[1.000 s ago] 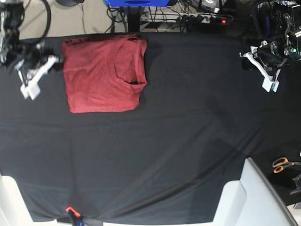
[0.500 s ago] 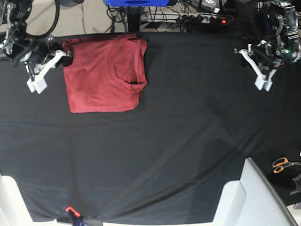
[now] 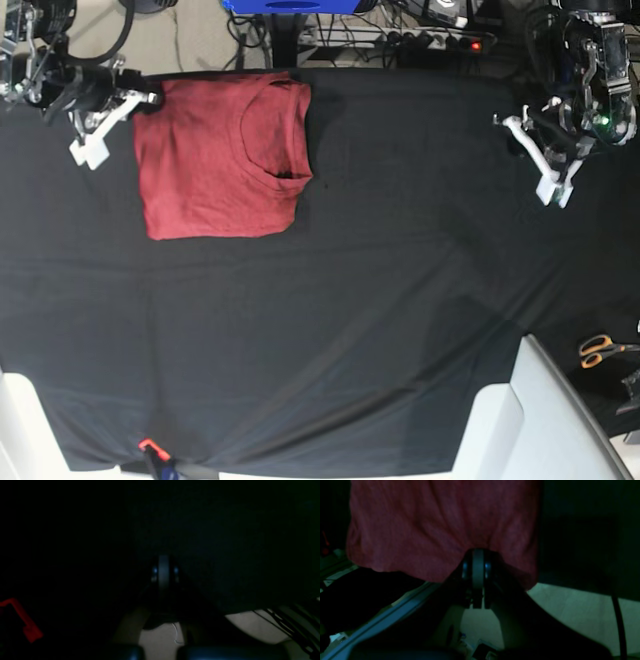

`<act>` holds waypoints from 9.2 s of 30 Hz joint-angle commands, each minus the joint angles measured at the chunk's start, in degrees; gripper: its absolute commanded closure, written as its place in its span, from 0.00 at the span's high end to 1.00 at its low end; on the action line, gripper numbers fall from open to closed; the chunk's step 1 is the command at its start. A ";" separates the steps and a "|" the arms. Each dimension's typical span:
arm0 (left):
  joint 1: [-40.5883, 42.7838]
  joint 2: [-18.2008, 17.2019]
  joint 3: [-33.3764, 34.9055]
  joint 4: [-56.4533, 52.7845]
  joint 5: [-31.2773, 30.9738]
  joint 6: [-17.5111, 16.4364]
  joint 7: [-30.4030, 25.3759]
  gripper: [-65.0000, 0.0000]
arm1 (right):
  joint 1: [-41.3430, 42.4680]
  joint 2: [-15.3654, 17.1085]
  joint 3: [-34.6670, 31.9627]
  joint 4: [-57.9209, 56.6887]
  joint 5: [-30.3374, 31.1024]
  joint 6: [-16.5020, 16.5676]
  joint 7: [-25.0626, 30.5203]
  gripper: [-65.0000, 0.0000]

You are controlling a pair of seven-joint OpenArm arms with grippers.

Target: Fold the T-shirt properly

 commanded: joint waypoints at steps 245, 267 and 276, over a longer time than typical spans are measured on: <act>-67.59 31.23 75.85 -65.91 -5.27 -16.17 -11.00 0.00 | -2.51 -4.20 21.94 1.64 5.91 8.56 3.37 0.00; -68.38 29.82 63.45 -70.13 -5.27 -16.17 -10.65 0.00 | -2.69 -4.11 21.85 1.47 5.91 8.56 3.37 0.00; -68.38 27.89 62.66 -69.87 -5.54 -16.17 -10.73 0.00 | -2.60 -4.02 22.03 1.47 5.91 8.65 3.37 0.00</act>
